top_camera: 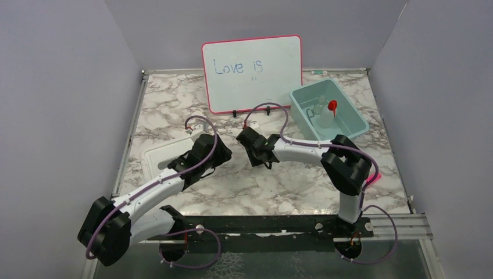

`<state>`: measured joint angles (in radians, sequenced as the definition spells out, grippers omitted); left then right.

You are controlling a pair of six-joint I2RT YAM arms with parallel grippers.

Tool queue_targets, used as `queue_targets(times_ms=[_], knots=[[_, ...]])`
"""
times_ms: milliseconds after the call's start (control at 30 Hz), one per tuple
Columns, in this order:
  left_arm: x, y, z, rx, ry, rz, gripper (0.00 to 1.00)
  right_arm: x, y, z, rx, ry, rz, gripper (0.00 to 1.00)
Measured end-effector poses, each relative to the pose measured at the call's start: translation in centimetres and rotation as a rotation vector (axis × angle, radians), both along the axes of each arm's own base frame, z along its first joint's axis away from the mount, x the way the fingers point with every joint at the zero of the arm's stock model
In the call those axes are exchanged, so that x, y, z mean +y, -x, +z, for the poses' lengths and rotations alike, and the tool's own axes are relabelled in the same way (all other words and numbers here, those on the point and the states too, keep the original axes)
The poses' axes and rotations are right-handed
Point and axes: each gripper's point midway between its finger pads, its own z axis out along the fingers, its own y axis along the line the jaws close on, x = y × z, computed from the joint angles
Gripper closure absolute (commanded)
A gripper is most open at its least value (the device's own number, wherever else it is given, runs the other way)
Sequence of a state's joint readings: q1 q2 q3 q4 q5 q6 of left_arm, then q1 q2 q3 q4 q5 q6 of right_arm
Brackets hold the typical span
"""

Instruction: Organize the chemistry lab equipment

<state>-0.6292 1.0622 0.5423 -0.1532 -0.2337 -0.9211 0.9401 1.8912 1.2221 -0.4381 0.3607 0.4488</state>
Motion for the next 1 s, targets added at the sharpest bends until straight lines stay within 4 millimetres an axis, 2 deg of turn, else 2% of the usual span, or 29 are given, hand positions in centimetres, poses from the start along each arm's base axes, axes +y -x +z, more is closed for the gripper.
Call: queue_targets(times_ms=[133, 300, 467, 633, 700, 767, 867, 900, 1000], knots=[[0.1, 0.1, 0.0, 0.002, -0.003, 0.003, 0.38, 0.5, 0.0, -0.2, 0.021, -0.012, 0.030, 0.76], [0.2, 0.0, 0.2, -0.004, 0.002, 0.005, 0.38, 1.7, -0.3, -0.3, 0.047, -0.034, 0.080, 0.97], [0.4, 0.1, 0.6, -0.015, 0.006, 0.011, 0.37, 1.9, -0.5, -0.2, 0.049, -0.025, 0.104, 0.99], [1.2, 0.1, 2.0, -0.057, 0.004, 0.027, 0.35, 1.8, -0.6, 0.6, 0.035, -0.022, 0.134, 0.99], [1.6, 0.3, 2.5, -0.073, -0.004, 0.032, 0.35, 1.9, -0.7, 2.1, 0.011, -0.039, 0.147, 0.99], [1.9, 0.3, 3.1, -0.090, -0.009, 0.034, 0.34, 2.1, -1.0, 4.4, -0.029, -0.071, 0.158, 0.99], [2.2, 0.1, 4.5, -0.124, -0.014, 0.032, 0.33, 2.3, -1.8, 9.7, -0.123, -0.150, 0.168, 0.99], [2.3, 0.1, 5.0, -0.136, -0.018, 0.030, 0.33, 2.1, -2.4, 12.1, -0.166, -0.184, 0.167, 0.99], [2.4, -0.1, 7.4, -0.193, -0.015, 0.018, 0.32, 0.3, -4.2, 17.3, -0.269, -0.253, 0.132, 0.99]])
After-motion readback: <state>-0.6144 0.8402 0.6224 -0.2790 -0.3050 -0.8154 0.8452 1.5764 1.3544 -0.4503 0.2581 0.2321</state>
